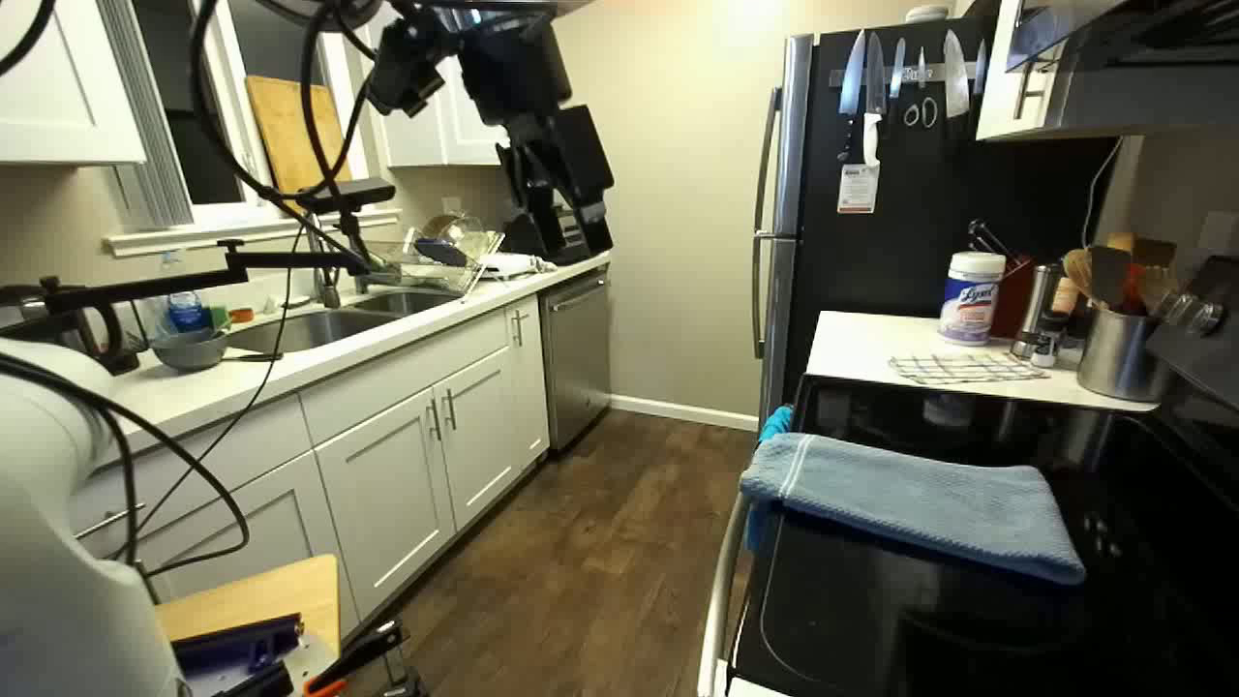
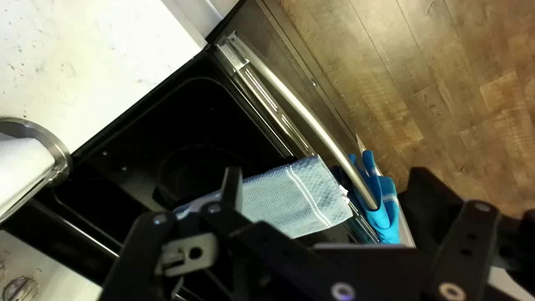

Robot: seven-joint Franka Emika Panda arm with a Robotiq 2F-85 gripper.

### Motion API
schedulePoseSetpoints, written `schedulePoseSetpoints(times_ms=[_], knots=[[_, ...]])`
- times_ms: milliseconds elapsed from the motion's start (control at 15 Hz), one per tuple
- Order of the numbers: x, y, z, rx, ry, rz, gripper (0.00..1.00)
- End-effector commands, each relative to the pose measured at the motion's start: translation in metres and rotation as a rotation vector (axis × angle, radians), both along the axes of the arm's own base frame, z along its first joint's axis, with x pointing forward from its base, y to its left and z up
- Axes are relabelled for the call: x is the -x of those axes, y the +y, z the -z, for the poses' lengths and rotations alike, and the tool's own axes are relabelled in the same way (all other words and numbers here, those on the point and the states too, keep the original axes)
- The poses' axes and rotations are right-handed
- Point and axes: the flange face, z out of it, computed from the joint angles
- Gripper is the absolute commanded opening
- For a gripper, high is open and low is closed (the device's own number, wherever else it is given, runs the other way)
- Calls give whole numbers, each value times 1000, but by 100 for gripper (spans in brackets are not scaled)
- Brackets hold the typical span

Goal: Remove the light blue towel from the stove and hang it on the oven handle

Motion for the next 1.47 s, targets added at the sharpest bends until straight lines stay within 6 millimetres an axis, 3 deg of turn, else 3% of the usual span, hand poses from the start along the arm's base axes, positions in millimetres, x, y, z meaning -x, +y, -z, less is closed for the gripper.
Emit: schedulePoseSetpoints(times_ms=[0,1000,1200,1400], knots=[[0,0,-1,0,1,0,100],[-2,1,0,0,-1,-7,100],[-24,20,12,30,32,-10,100],[-55,59,32,89,79,-48,100]])
